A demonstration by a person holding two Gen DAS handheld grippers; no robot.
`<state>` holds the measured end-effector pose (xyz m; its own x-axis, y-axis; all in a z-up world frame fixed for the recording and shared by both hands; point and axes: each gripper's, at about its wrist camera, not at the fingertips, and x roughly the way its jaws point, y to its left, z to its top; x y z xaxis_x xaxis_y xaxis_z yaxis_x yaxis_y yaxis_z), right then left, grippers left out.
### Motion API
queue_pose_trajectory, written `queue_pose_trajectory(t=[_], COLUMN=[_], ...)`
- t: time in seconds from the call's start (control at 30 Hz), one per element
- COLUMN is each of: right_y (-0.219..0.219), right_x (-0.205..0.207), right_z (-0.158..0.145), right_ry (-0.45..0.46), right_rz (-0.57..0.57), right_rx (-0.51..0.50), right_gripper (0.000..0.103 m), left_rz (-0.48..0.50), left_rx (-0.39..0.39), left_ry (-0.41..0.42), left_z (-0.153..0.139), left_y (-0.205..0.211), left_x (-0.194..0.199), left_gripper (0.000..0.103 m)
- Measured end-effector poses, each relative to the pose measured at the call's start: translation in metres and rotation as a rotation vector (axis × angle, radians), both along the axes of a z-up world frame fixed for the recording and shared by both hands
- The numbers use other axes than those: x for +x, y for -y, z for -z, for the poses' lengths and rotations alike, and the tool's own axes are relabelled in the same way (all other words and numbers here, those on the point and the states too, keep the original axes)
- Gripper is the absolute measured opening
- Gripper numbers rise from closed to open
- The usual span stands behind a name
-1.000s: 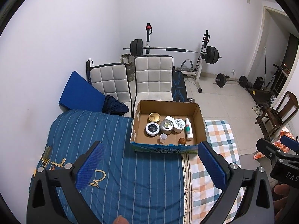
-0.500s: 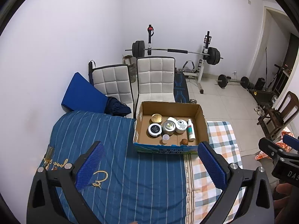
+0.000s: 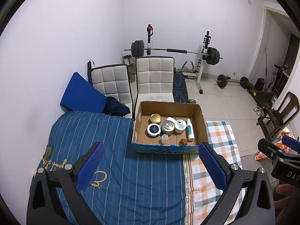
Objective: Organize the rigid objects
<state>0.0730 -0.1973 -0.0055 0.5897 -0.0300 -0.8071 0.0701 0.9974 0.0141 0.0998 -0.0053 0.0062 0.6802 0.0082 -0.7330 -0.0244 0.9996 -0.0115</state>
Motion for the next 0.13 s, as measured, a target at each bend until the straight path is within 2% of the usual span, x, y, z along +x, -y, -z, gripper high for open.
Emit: queue_pose_trajectory(t=[0.13], right_y=[0.0003], right_x=[-0.0006], right_z=[0.0011], right_ry=[0.0], right_rz=[-0.001], right_rx=[0.002], right_gripper=[0.103], left_rz=[-0.001], left_rx=[-0.005], left_ry=[0.007], left_z=[-0.0012], left_y=[-0.0006], left_x=[-0.0017], left_gripper=[0.103])
